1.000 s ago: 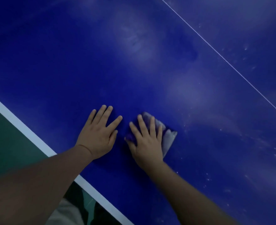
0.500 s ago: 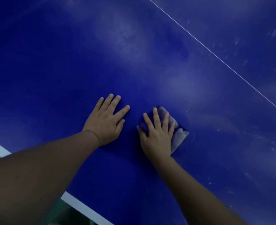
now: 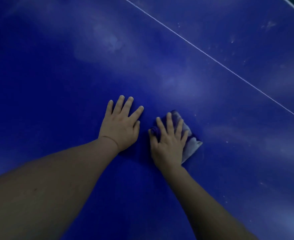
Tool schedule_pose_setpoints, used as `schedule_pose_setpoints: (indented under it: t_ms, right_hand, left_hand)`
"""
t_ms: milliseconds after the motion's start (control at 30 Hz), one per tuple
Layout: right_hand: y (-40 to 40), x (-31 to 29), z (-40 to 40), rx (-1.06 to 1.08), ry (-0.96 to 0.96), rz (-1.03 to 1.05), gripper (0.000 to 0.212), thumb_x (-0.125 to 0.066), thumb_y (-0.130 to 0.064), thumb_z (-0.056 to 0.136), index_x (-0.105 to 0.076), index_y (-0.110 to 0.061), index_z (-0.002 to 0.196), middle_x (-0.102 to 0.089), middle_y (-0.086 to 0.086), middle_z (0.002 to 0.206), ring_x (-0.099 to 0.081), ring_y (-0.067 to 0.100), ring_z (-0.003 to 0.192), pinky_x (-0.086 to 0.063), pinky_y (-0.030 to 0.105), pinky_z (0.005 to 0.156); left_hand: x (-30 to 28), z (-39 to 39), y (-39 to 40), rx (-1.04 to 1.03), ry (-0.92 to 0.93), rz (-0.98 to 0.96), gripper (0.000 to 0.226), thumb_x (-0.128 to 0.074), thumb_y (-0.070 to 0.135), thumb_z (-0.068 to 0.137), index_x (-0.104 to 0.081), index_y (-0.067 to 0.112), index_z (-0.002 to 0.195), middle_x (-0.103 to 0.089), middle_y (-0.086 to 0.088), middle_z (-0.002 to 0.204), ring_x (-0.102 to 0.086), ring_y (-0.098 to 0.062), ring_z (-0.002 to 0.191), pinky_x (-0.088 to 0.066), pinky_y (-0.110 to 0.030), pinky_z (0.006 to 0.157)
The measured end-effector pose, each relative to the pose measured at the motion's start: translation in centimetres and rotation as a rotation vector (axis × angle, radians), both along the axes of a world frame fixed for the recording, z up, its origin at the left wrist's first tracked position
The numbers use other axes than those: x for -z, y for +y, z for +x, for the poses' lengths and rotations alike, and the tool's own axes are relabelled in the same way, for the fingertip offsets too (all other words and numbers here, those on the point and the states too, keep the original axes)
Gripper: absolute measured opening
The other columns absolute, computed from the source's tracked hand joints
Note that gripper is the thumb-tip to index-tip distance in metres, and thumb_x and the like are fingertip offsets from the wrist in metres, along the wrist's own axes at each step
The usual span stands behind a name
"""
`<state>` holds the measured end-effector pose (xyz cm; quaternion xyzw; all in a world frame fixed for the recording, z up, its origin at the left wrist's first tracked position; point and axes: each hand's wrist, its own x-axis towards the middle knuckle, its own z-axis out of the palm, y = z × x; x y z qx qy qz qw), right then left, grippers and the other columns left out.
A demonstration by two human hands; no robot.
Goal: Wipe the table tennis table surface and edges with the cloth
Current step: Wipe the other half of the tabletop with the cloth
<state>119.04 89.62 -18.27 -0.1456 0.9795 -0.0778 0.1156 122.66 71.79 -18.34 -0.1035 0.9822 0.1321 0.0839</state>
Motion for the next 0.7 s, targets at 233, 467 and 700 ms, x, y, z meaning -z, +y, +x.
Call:
schedule_pose_setpoints:
  t_ms: [233, 467, 700]
  right_hand:
    - [-1.9, -0.1, -10.2, -0.058, 0.038, -0.026, 0.06, -0.027, -0.062, 0.098, -0.035, -0.038, 0.152, -0.012, -0.013, 0.167, 0.002, 0.023, 0.155, 0.001, 0.055, 0.121]
    - [1.5, -0.1, -7.9, 0.143, 0.062, -0.015, 0.061, -0.026, -0.061, 0.096, -0.036, -0.039, 0.152, -0.012, -0.012, 0.167, 0.002, 0.024, 0.155, 0.0, 0.056, 0.122]
    - [-0.5, -0.2, -13.3, -0.113, 0.056, -0.066, 0.06, -0.027, -0.059, 0.097, -0.038, -0.037, 0.152, -0.017, -0.012, 0.166, 0.001, 0.023, 0.155, 0.001, 0.054, 0.122]
  left_hand:
    - [0.4, -5.1, 1.4, -0.032, -0.014, -0.012, 0.058, -0.014, 0.055, 0.101, -0.011, 0.041, 0.158, -0.001, -0.006, 0.169, 0.008, -0.036, 0.154, 0.003, -0.064, 0.12]
    - [0.5, -10.1, 1.8, -0.029, -0.029, -0.027, 0.058, -0.013, 0.055, 0.102, -0.007, 0.041, 0.158, 0.003, -0.006, 0.169, 0.011, -0.038, 0.153, 0.005, -0.072, 0.116]
    - [0.5, -17.1, 2.2, -0.179, 0.003, 0.011, 0.054, -0.017, 0.052, 0.103, -0.016, 0.043, 0.157, -0.005, -0.002, 0.168, 0.006, -0.038, 0.153, 0.004, -0.079, 0.11]
